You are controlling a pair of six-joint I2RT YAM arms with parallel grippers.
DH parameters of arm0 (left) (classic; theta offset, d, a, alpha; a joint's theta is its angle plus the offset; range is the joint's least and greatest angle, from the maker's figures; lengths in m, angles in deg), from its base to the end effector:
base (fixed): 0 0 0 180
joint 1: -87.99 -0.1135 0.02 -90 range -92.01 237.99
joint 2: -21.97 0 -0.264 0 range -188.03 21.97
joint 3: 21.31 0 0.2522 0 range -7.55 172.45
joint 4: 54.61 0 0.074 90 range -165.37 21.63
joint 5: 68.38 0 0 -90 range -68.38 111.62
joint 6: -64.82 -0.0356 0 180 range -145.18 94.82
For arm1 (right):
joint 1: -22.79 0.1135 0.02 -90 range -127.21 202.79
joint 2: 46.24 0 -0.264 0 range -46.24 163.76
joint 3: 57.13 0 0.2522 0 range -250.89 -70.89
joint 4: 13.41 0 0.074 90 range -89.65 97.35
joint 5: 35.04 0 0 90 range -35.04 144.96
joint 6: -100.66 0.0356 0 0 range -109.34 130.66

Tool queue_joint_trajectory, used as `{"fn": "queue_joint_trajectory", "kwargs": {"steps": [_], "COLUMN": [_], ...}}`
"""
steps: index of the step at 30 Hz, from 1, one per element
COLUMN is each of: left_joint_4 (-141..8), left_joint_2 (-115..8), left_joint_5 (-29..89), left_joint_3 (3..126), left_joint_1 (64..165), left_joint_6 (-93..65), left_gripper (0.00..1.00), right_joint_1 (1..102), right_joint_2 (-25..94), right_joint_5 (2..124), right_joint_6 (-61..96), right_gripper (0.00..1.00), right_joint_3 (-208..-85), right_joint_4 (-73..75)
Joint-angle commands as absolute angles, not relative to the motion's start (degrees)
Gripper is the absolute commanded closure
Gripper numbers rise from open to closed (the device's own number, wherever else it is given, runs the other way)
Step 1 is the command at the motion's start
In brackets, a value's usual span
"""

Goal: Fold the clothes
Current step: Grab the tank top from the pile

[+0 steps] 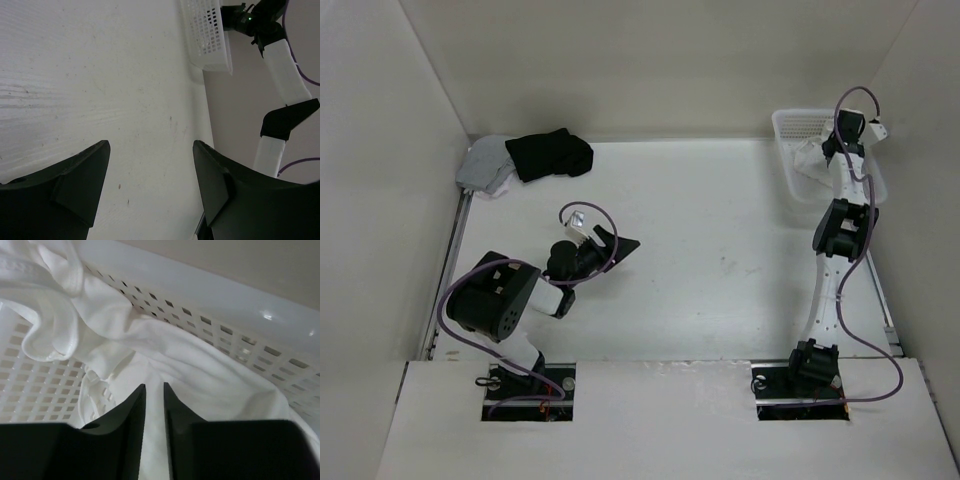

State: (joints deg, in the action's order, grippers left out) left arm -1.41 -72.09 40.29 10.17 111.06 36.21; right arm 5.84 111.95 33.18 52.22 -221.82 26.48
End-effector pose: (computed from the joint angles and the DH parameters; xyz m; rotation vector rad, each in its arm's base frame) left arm 0.2358 -0.1128 0.1354 -0.3758 1.8944 -1.3235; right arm 0.5749 -0.1890 0.1812 1.2159 1.7256 -0.1537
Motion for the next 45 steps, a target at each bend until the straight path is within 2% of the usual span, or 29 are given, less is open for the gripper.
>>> {"fn": "queue_joint_trajectory", "kwargs": {"steps": [1, 6, 8, 10, 12, 13, 14, 18, 20, 23, 26, 28, 30, 32, 33, 34, 36, 38, 39, 41, 45], "left_joint_4": [4.84, 5.81, 5.81, 5.81, 5.98, 6.07, 6.33, 6.77, 7.04, 8.53, 11.69, 14.32, 16.17, 17.23, 17.32, 17.24, 17.23, 17.15, 17.15, 16.97, 16.88], "left_joint_2": [-72.77, -72.60, -72.34, -72.07, -71.46, -71.11, -70.67, -70.23, -70.66, -71.72, -74.09, -76.02, -77.08, -77.78, -77.87, -77.87, -77.96, -78.31, -78.31, -78.40, -77.87], "left_joint_5": [42.01, 42.18, 42.18, 42.18, 42.36, 42.36, 42.36, 42.36, 42.36, 42.36, 42.97, 44.11, 44.38, 44.47, 44.47, 44.38, 44.38, 44.20, 44.20, 44.03, 43.94], "left_joint_3": [9.41, 8.62, 8.27, 8.19, 7.92, 7.75, 7.40, 6.96, 6.87, 6.52, 6.16, 5.99, 5.64, 5.37, 5.37, 5.37, 5.55, 5.99, 5.99, 6.42, 6.43], "left_joint_1": [110.27, 108.69, 108.43, 108.43, 108.25, 108.16, 107.99, 107.90, 107.81, 107.64, 107.37, 106.32, 105.36, 104.65, 104.47, 104.56, 105.08, 106.22, 106.32, 107.28, 107.81], "left_joint_6": [37.40, 38.01, 38.19, 38.28, 38.54, 38.72, 38.89, 39.16, 39.33, 40.38, 42.14, 43.90, 44.78, 45.31, 45.31, 45.05, 44.87, 44.43, 44.43, 44.17, 43.82], "left_gripper": [0.34, 0.34, 0.34, 0.34, 0.34, 0.34, 0.34, 0.34, 0.34, 0.34, 0.34, 0.34, 0.34, 0.34, 0.35, 0.35, 0.35, 0.35, 0.35, 0.36, 0.36], "right_joint_1": [4.81, 5.86, 7.35, 8.76, 9.73, 9.91, 10.00, 10.00, 10.00, 10.00, 10.00, 10.00, 10.00, 10.00, 10.00, 9.74, 9.47, 9.30, 9.12, 7.98, 5.26], "right_joint_2": [113.63, 112.06, 110.04, 107.84, 106.35, 105.38, 104.50, 104.67, 107.20, 111.87, 111.96, 112.40, 112.58, 111.79, 110.57, 108.47, 103.04, 93.64, 89.51, 83.68, 85.85], "right_joint_5": [34.57, 33.35, 30.81, 28.69, 28.25, 27.81, 27.89, 28.24, 28.86, 29.47, 29.56, 29.56, 29.65, 31.39, 33.06, 35.43, 38.16, 38.00, 37.74, 35.73, 32.82], "right_joint_6": [53.82, 49.78, 45.93, 43.46, 40.99, 40.81, 40.81, 40.81, 38.97, 37.21, 35.89, 33.79, 33.17, 33.77, 34.91, 36.23, 38.08, 38.61, 38.26, 37.47, 33.70], "right_gripper": [0.90, 0.96, 0.94, 0.88, 0.67, 0.51, 0.41, 0.36, 0.38, 0.47, 0.58, 0.70, 0.73, 0.82, 0.88, 0.98, 1.00, 1.00, 0.97, 0.82, 0.53], "right_joint_3": [-224.34, -222.42, -219.62, -215.40, -214.50, -214.07, -213.19, -214.06, -219.21, -227.94, -227.07, -227.16, -227.24, -226.37, -224.45, -220.95, -212.88, -198.83, -193.20, -187.70, -192.08], "right_joint_4": [24.69, 27.15, 28.12, 28.04, 29.00, 29.96, 30.41, 32.34, 35.40, 41.04, 40.78, 40.43, 40.34, 40.87, 41.13, 40.61, 37.47, 26.42, 20.54, 15.03, 24.59]}}
